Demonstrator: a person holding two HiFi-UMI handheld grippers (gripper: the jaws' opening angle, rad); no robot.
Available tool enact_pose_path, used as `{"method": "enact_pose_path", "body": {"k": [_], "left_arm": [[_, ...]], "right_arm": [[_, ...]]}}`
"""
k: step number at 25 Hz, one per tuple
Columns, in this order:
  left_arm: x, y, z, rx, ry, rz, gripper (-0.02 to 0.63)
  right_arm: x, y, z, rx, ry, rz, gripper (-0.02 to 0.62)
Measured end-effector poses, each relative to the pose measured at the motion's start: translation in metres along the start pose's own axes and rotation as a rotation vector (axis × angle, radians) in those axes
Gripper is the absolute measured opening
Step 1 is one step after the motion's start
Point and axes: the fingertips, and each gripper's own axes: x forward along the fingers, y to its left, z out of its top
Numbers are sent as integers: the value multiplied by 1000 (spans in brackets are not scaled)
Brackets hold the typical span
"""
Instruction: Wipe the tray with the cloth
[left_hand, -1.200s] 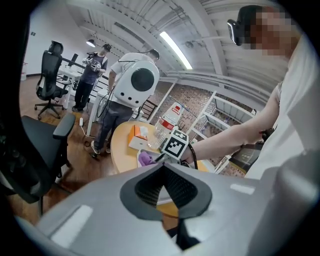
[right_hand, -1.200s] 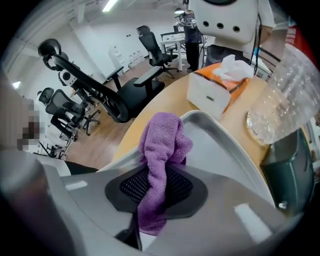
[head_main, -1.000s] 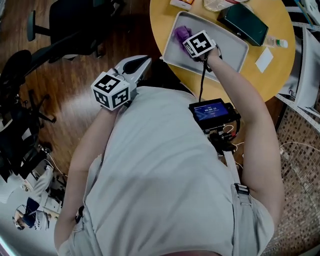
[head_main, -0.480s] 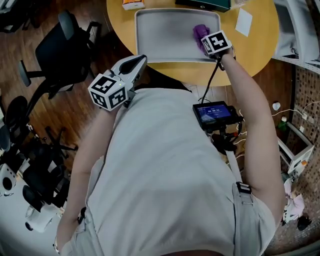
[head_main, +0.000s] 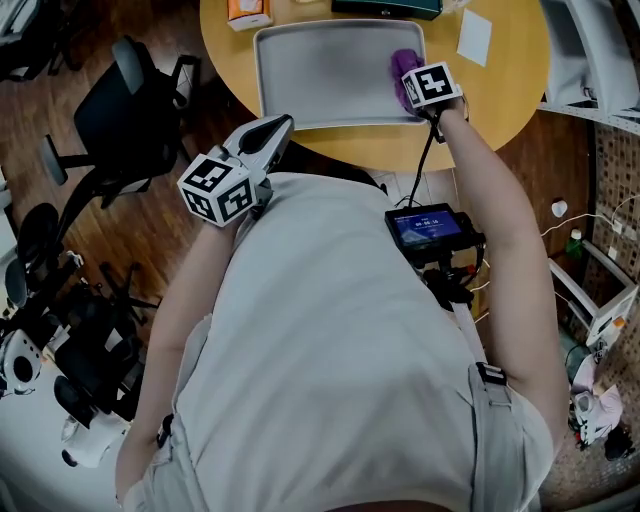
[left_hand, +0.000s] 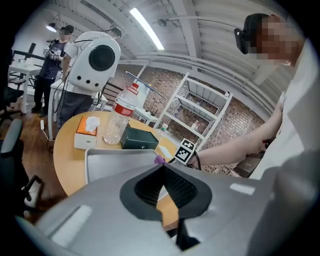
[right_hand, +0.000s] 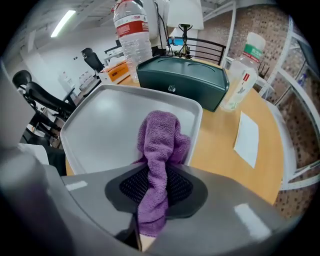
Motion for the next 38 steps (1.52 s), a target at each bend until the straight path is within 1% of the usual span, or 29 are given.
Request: {"method": "enact_pose_path", "body": {"k": [4,6,8,9,11,12,13,15,16,17,19,22,23,25,27,30,32,34,38], "left_arm": [[-5,11,11,25,8,-40,0],[-15,20,14,39,12,-58,0],[-28,32,16,43,15,-67,0],[-36,39,16,40,14,-68,0],[-52,55,15,34,13,-66,0],[-62,64,13,31,15,-67,0],[-74,73,9,30,18,-68,0],[-98,93,2,34,21,-70,0],[-106,100,2,38,20,-71,0],[-111,103,4,43,18,-70,0],[-114,103,11,51,15,-65,0],[-118,104,15,54,21,-62,0],[-119,105,14,54,26,-63,0],[-119,106,13,57,36,-67,0],[-114,107,13,61,42,-77,0],[-104,104,14,63,45,-95,0],[-94,97,14,65,48,-102,0],[-80,84,17,70,49,-109,0],[-53,63,24,87,53,-118,0]], "right_arm": [[2,29,4,-15,22,6,75],[5,55,9,-27,24,19,75],[9,84,13,-60,29,22,75],[9,97,16,-84,43,13,75],[6,121,18,-124,108,-23,75],[8,139,21,-143,126,-19,75],[16,166,30,-167,111,15,75],[35,226,54,-215,47,112,75],[40,246,61,-229,37,137,75],[41,258,63,-238,46,146,75],[36,268,62,-255,77,144,75],[38,294,70,-298,33,197,75],[39,299,71,-320,24,202,76],[40,301,72,-352,16,211,75],[39,299,73,-364,4,227,75],[37,283,66,-368,2,219,75],[34,253,51,-351,26,178,75],[26,212,31,-313,46,133,75],[13,134,1,-217,18,85,75]]}}
